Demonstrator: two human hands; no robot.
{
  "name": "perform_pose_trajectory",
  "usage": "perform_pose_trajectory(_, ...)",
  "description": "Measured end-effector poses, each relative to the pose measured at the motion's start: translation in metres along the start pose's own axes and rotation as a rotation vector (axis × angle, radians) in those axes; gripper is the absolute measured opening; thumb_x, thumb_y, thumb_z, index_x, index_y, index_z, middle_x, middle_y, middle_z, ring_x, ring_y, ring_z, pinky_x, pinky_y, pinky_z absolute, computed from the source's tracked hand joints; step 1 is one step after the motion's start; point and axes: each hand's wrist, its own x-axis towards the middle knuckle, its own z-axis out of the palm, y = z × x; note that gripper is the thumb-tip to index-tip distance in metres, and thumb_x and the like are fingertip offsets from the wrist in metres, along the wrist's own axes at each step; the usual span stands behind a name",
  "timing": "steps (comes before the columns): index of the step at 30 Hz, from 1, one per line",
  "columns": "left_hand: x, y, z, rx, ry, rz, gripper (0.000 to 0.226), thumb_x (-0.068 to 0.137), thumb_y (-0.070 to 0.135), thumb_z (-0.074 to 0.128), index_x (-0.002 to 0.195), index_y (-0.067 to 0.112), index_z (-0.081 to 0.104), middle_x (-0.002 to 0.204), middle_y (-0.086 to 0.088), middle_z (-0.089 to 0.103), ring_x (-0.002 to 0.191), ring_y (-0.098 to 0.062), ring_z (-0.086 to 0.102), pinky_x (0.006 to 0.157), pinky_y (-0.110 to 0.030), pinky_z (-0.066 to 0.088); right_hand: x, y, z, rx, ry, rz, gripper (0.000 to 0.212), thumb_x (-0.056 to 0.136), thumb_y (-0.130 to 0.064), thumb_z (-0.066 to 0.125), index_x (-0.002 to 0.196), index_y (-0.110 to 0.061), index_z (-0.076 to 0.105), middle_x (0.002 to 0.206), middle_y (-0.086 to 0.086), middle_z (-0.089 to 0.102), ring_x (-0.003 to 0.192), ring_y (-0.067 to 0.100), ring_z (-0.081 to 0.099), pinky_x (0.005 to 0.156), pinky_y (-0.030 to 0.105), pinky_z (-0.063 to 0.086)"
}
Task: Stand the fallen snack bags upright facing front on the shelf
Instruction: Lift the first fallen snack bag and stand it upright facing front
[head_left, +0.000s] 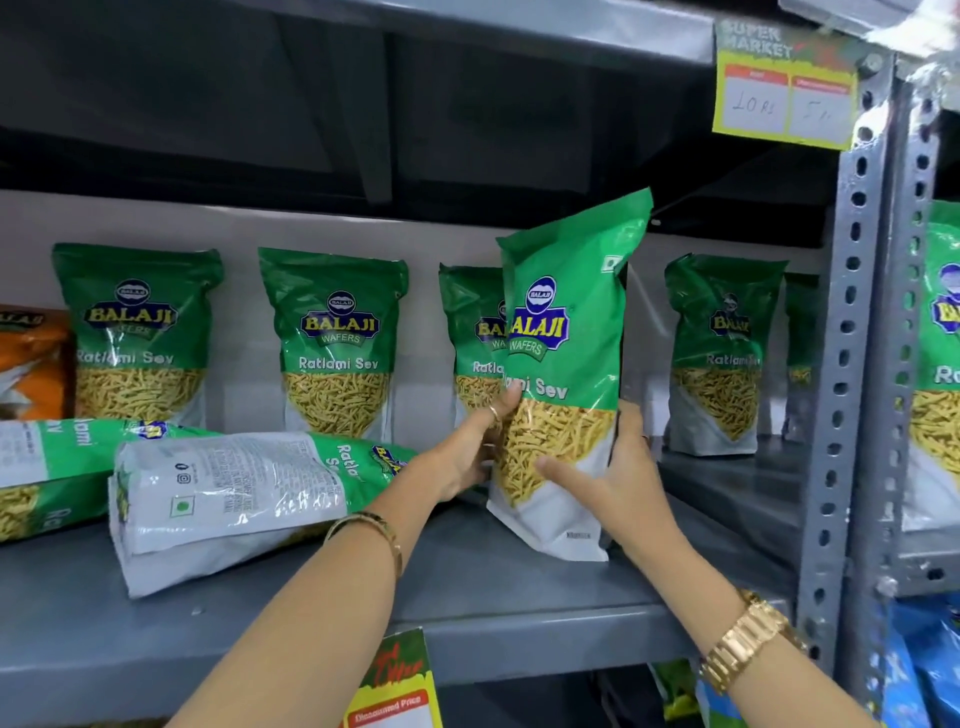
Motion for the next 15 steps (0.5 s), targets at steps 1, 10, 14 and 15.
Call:
perform_pose_trajectory(1, 0.000, -0.001, -0.001, 0.027, 0.015, 0.007, 0.146, 0.001, 0.083, 0.065, 0.128, 0.013, 0.050, 0.131, -0.010, 0.057, 0.122, -0.028, 0.050, 0.112, -0.045, 0.032, 0.002, 0.002, -0.003, 0.106, -0.018, 0.055, 0.059, 0.061, -0.011, 0.084, 0.097, -0.034, 0.043, 0.099, -0.014, 0.059, 0.094, 0.007, 0.059, 0.079, 0.024, 0.046)
perform_pose_trajectory(10, -0.008, -0.004, 0.004, 0.110, 0.133, 0.080, 0.088, 0.051, 0.059, 0.078, 0.123, 0.019, 0.050, 0.131, -0.003, 0.059, 0.120, -0.022, 0.054, 0.101, -0.033, 0.041, 0.019, 0.024, -0.010, 0.447, -0.014, 0.422, 0.041, 0.047, -0.011, 0.066, 0.088, -0.012, 0.064, 0.085, 0.004, 0.071, 0.083, 0.027, 0.065, 0.085, 0.036, 0.050)
perform_pose_trajectory(14, -0.006, -0.008, 0.007, 0.258, 0.266, 0.101, 0.099, 0.035, 0.063, 0.084, 0.114, 0.013, 0.051, 0.112, -0.002, 0.064, 0.109, -0.025, 0.061, 0.096, -0.037, 0.049, 0.020, 0.039, -0.003, 0.287, 0.005, 0.490, 0.071, 0.052, -0.035, 0.060, 0.117, -0.007, 0.052, 0.114, 0.013, 0.063, 0.108, 0.033, 0.058, 0.091, 0.039, 0.045)
perform_pose_trajectory(15, -0.005, -0.009, 0.005, 0.285, 0.275, 0.111, 0.110, 0.029, 0.064, 0.083, 0.120, 0.013, 0.047, 0.117, -0.002, 0.062, 0.112, -0.025, 0.060, 0.099, -0.039, 0.048, 0.019, 0.037, -0.002, 0.254, -0.007, 0.498, 0.070, 0.056, -0.037, 0.058, 0.119, -0.007, 0.049, 0.115, 0.013, 0.061, 0.110, 0.032, 0.056, 0.091, 0.039, 0.043)
